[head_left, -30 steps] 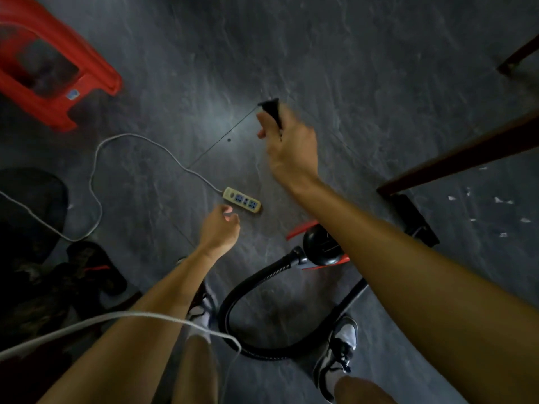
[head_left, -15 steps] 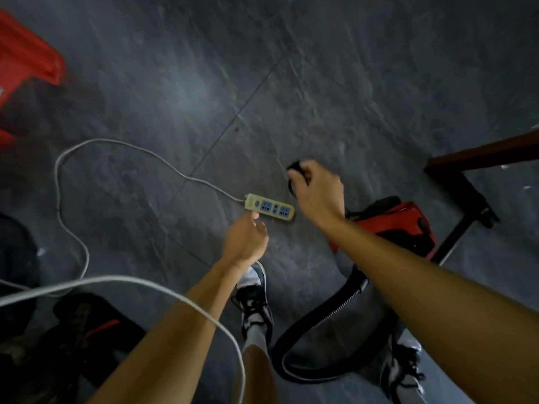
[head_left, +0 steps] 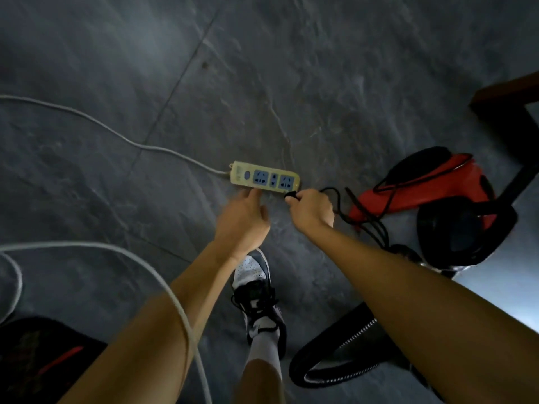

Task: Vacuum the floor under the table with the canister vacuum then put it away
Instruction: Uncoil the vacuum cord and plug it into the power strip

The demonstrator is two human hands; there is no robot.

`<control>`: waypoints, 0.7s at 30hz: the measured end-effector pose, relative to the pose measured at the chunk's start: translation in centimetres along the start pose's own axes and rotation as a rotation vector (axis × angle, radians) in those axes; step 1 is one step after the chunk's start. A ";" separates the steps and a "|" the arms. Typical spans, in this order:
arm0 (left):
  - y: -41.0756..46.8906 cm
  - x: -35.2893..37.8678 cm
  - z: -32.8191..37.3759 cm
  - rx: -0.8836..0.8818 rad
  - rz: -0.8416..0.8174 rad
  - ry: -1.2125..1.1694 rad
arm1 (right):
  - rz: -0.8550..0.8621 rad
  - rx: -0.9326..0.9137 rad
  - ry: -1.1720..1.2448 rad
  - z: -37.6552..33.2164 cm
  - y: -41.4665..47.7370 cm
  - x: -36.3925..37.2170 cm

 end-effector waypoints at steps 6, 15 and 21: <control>1.8 5.7 -1.7 0.033 -0.096 0.152 | 0.041 -0.013 0.028 1.0 3.5 3.2; 2.6 6.6 -2.3 0.034 -0.075 0.161 | 0.091 -0.067 0.075 1.0 3.6 3.8; 3.1 5.2 -2.4 0.036 -0.057 0.203 | 0.042 -0.011 0.046 -0.2 4.3 3.5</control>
Point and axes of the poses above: each hand's wrist, its own y-axis towards the middle knuckle, its own x-axis out of the palm, z = x × y, the point moved 9 cm from there along y, towards the middle knuckle, and after that the axes turned 8 degrees about -y, right-handed, at the moved point
